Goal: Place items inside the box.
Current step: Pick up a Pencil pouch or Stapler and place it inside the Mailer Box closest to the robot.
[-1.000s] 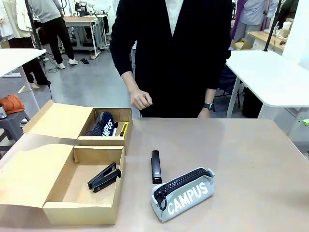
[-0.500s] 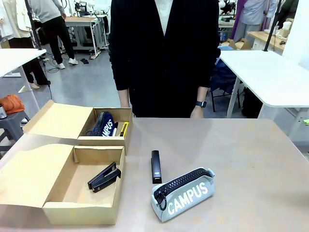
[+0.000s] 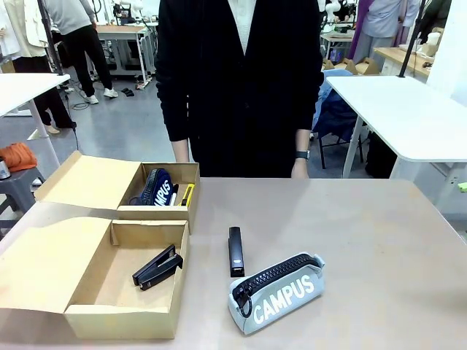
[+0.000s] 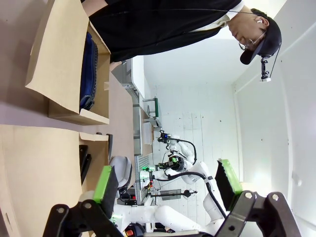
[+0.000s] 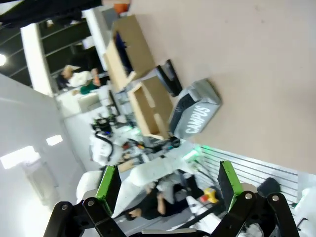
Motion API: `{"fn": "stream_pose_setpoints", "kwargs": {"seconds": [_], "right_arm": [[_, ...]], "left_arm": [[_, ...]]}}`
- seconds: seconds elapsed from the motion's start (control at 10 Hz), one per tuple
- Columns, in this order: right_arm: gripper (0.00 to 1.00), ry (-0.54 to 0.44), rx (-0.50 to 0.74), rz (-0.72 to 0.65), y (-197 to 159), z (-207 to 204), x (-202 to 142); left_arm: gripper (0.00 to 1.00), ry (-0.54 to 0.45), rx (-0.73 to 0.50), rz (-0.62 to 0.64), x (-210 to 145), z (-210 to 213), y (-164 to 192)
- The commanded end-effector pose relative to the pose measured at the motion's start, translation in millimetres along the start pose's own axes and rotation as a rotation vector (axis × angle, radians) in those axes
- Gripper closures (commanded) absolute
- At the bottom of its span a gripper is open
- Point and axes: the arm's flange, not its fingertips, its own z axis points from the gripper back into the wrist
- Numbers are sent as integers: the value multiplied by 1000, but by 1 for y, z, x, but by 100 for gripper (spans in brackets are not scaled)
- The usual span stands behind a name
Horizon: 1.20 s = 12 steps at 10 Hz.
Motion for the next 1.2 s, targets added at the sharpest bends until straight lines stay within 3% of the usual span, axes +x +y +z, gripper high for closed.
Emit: {"fn": "stream_pose_setpoints", "kwargs": {"seconds": [0.0,0.3,0.4,0.5,0.6,0.7,0.9,1.0,1.1], "right_arm": [[0,-58,-303,313,56,-24,1],[0,-148,-712,1016,134,-108,5],[0,62,-794,1130,142,-132,-2],[0,12,-444,514,133,-88,-11],[0,12,-444,514,133,-88,-11],[0,65,-548,645,156,-131,-20],[0,449,-576,1617,169,-173,-45],[0,660,-669,1918,170,-204,-47],[0,800,-590,2088,174,-225,-45]], "left_arm": [[0,4,-12,-18,-2,0,-1],[0,4,-12,-18,-2,0,-1],[0,4,-12,-18,-2,0,-1],[0,4,-12,-18,-2,0,-1],[0,4,-12,-18,-2,0,-1],[0,4,-12,-18,-2,0,-1],[0,4,-12,-18,-2,0,-1],[0,4,-12,-18,-2,0,-1],[0,4,-12,-18,-2,0,-1]]}}
